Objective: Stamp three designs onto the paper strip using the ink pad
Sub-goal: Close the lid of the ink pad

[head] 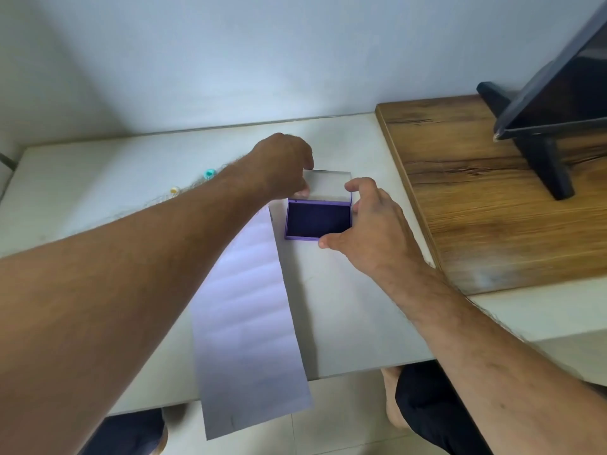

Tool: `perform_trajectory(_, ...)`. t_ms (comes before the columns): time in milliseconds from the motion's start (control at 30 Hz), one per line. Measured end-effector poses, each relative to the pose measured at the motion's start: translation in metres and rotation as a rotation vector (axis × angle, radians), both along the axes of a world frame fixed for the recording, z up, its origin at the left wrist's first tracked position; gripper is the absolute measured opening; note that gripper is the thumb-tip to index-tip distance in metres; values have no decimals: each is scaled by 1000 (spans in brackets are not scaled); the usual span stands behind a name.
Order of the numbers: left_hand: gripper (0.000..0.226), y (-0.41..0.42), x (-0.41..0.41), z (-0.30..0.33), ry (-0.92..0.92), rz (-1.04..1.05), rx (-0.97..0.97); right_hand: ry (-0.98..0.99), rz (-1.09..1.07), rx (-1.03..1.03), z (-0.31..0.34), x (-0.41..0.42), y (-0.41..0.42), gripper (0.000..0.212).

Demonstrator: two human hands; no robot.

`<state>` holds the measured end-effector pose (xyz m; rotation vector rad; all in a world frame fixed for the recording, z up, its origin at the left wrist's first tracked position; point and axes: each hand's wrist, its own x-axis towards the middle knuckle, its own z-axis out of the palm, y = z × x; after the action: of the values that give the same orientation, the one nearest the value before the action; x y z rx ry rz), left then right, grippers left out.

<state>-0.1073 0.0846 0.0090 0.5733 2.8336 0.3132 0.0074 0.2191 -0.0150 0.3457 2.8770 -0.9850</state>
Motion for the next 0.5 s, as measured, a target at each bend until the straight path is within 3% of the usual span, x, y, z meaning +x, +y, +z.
perform_trajectory(133,45,2,-8,1,-44,35,45,17,-22,-21,0,-1,0,103)
perform_trajectory(333,30,-6,-1,10,0,60,157,10,-49,-27,3,-2,0,137)
perform_trajectory(500,18,-15,17,22,21,-9,152,80,46,172,8,3,-1,124)
